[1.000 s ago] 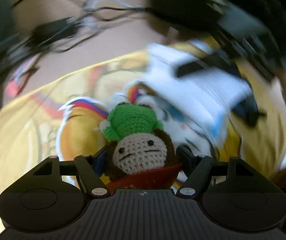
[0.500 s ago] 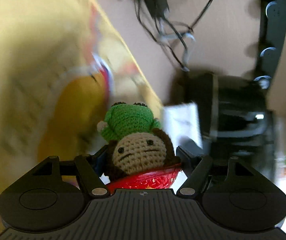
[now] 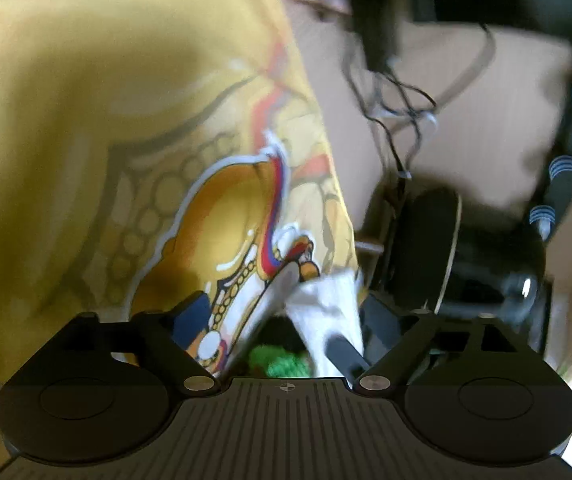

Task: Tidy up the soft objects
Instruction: 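Rotate the doll with the left gripper while the right gripper wipes its red base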

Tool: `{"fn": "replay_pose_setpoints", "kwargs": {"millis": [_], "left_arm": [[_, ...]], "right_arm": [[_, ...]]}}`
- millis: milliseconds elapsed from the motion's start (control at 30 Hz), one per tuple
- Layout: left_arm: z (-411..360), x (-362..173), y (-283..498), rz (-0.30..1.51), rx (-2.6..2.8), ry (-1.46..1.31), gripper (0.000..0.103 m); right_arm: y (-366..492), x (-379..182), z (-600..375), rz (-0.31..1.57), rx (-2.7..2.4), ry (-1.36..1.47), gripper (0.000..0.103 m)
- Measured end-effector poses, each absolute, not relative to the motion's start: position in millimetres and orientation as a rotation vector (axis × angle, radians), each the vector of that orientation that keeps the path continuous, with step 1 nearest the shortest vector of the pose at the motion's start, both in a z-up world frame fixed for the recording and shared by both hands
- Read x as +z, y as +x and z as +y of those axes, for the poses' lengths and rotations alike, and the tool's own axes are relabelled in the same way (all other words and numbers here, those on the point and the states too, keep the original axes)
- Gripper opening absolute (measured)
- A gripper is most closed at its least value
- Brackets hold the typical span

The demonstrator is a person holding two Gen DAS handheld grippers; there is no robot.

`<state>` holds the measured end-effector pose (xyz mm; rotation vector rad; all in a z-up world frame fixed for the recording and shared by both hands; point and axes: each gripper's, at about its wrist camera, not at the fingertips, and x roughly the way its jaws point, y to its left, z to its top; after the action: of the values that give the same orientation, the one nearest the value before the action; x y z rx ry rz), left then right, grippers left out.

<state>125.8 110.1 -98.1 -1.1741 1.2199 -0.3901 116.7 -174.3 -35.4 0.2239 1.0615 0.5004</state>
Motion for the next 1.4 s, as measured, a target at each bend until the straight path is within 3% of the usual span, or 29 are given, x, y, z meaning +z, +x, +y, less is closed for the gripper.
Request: {"fn": "replay_pose_setpoints", "kwargs": {"millis": [167,333,467,500,567,600,667,800,1000,1067,1233,1267,1400], "left_arm": [[59,-47,115,1.227,-0.538,-0.608,0.095],[-12,-39,96,1.281,-0.65,-0.171,0.095],[-64,-32,79,1.185,-0.67,0.255,0.094],[-71,-33,75,1.164,-0.682,0.32,0.093],[-80,-37,69,1.124,-0.696,0.418,0.079],[-82,-38,68,1.112,-0.702,0.437,0.079],[-68,-40,81,1.137,-0.708,0.309,0.077],[-4,-52,131,1.235,-0.635,-0.327,0.076],[99,-103,134,1.165,-0.446,-1.288,0.077],[120,-119,123,1.127,-0.363,-1.473,0.077],[162,-133,96,1.036,-0.111,-1.624,0.085],[167,-131,94,1.034,-0.099,-1.609,0.09],[184,-124,89,1.023,-0.053,-1.548,0.093]], "right_arm": [[116,-39,-180,1.059,0.421,0.116,0.015],[115,-31,-207,1.039,0.353,0.181,0.015],[115,-21,-217,1.001,0.328,0.19,0.015],[115,-21,-218,0.998,0.324,0.193,0.015],[114,-21,-218,0.996,0.319,0.199,0.015],[114,-22,-218,0.997,0.319,0.203,0.015],[112,-23,-218,0.995,0.322,0.21,0.015],[109,-19,-219,0.981,0.326,0.228,0.015],[117,-15,-209,0.985,0.369,0.255,0.015],[120,-13,-199,0.982,0.408,0.249,0.015],[130,-15,-158,1.002,0.532,0.182,0.015],[133,-16,-149,1.007,0.556,0.169,0.015],[144,-16,-117,0.991,0.675,0.198,0.015]]}}
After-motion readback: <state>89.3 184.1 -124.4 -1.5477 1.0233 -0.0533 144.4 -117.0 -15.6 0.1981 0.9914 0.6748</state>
